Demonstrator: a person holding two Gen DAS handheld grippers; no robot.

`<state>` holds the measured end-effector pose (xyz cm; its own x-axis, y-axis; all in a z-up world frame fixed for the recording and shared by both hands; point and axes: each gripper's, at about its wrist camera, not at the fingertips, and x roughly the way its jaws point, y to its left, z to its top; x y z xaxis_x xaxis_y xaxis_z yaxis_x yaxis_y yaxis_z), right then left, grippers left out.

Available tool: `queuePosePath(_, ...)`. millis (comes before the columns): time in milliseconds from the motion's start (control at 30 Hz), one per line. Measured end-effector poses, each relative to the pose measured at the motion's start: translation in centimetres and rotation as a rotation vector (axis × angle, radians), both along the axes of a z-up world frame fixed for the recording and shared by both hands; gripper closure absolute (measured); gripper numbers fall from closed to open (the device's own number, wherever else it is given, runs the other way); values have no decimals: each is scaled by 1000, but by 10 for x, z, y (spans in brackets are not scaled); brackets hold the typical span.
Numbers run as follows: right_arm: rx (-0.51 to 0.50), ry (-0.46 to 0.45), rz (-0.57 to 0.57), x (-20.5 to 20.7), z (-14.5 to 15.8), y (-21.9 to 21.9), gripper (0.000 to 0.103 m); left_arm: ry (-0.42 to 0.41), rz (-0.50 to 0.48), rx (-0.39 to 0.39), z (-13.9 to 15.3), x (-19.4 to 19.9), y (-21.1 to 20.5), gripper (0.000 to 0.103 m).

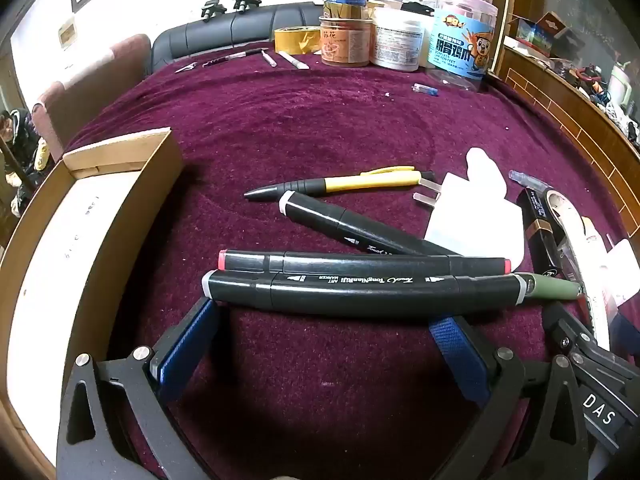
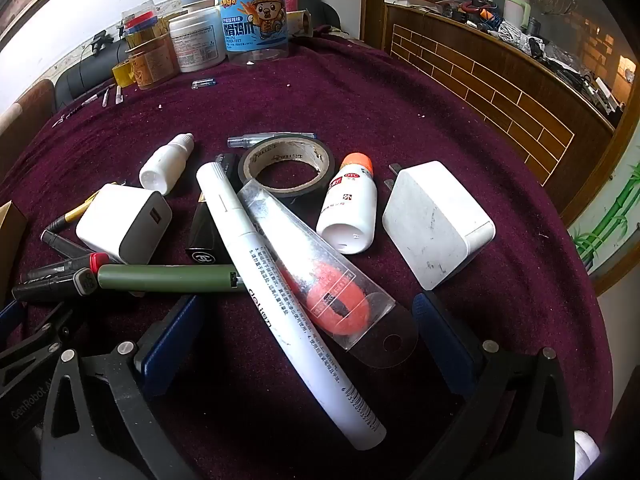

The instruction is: Organize rigid objects

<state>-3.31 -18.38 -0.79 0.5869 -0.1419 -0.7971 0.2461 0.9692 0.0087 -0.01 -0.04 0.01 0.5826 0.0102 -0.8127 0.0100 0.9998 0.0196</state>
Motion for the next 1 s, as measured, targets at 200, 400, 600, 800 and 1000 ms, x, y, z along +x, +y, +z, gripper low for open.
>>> queuePosePath(200,-2,2,0,0,0,0,0,3,-4,-4,0,0,-2,1)
queuePosePath(400,-2,2,0,0,0,-1,0,2,-2,-11,1,0,1,1)
queuePosePath(600,-3,2,0,0,0,0,0,2,-2,-12,1,-1,2,1)
queuePosePath(800,-3,2,0,0,0,0,0,2,-2,-12,1,-1,2,1)
queuePosePath(1000,-3,2,0,0,0,0,0,2,-7,-12,1,-2,-1,1)
